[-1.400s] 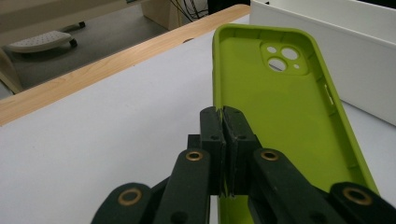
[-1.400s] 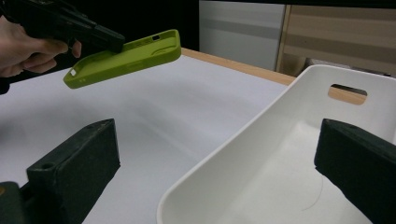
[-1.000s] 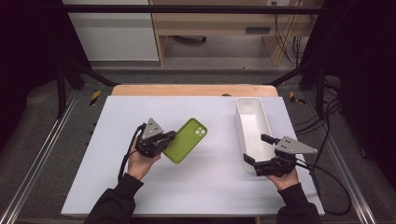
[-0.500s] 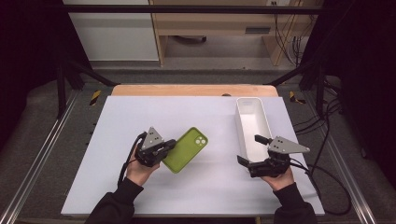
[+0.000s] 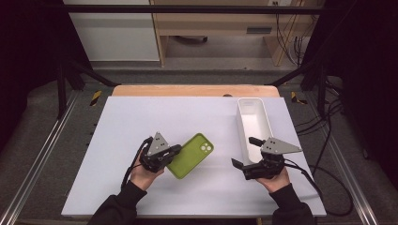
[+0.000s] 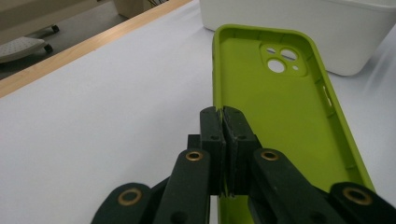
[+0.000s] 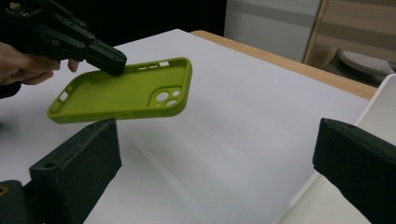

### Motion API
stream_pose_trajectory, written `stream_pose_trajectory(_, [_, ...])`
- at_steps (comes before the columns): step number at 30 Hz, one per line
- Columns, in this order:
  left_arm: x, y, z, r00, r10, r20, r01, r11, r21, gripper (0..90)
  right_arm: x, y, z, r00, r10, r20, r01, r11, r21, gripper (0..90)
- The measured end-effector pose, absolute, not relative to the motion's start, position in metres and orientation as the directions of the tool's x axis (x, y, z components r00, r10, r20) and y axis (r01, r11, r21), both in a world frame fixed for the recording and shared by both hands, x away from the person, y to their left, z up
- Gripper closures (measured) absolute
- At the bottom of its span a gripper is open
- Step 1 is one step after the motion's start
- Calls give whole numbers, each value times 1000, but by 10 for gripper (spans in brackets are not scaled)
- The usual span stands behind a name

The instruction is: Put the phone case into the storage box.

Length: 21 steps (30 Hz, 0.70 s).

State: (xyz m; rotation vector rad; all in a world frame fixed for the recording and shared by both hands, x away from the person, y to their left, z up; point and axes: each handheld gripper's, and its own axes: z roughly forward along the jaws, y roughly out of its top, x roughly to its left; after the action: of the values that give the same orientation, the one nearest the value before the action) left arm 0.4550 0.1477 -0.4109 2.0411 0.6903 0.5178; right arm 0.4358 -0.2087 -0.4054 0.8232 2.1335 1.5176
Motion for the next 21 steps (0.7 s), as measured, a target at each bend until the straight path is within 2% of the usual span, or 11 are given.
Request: stream_pose_trajectory(21, [437,119,-414,800,579,160,208,-516,831,876,441,-188,-405,-767,641,32,277,286,917,20])
